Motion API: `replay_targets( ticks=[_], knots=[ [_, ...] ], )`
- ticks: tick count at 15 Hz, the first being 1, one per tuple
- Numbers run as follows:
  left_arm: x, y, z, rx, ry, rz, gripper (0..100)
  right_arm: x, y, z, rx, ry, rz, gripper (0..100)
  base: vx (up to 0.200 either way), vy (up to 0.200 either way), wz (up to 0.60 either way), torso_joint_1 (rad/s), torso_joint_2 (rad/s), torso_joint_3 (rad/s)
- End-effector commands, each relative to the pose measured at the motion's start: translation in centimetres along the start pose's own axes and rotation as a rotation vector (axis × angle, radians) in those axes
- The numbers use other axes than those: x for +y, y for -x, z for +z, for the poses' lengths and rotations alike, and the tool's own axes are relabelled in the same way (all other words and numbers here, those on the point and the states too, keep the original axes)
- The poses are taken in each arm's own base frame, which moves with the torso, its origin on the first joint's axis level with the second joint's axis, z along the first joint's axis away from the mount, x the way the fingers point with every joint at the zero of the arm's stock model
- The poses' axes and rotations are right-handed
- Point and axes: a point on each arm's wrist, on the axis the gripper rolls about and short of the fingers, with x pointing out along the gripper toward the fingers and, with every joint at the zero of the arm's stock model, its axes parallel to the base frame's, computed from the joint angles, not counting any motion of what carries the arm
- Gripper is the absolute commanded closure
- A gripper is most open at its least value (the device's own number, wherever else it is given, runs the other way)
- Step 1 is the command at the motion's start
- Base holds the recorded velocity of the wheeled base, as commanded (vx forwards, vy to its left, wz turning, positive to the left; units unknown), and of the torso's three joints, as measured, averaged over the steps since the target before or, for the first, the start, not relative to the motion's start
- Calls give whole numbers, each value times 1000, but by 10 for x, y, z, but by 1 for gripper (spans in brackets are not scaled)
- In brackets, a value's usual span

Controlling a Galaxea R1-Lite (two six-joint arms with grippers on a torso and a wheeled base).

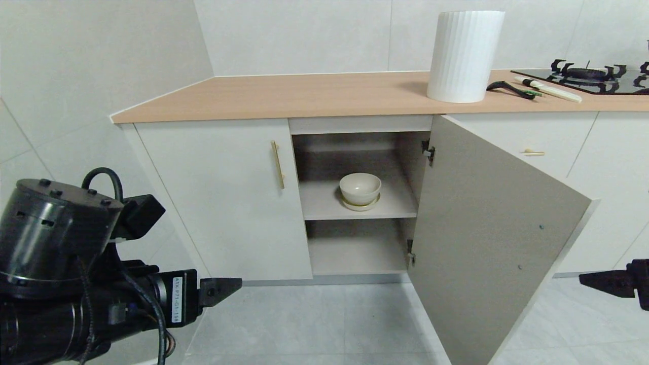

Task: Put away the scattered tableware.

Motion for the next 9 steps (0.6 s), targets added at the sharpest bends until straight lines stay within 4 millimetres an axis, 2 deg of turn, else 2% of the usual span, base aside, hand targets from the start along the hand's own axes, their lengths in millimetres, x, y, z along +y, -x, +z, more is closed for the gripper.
replay_targets(
  ticks=[1,4,9],
  knots=[
    [0,-1,0,2,0,1,0,-13,2,8,-36,-52,-60,0,0,0,0,0,0,0],
    [0,-2,0,4,-1,4,0,-24,-4,17,-80,-103,-118,0,0,0,0,0,0,0],
    [0,-2,0,4,-1,4,0,-31,-36,32,-105,-170,-168,0,0,0,0,0,0,0]
  ],
)
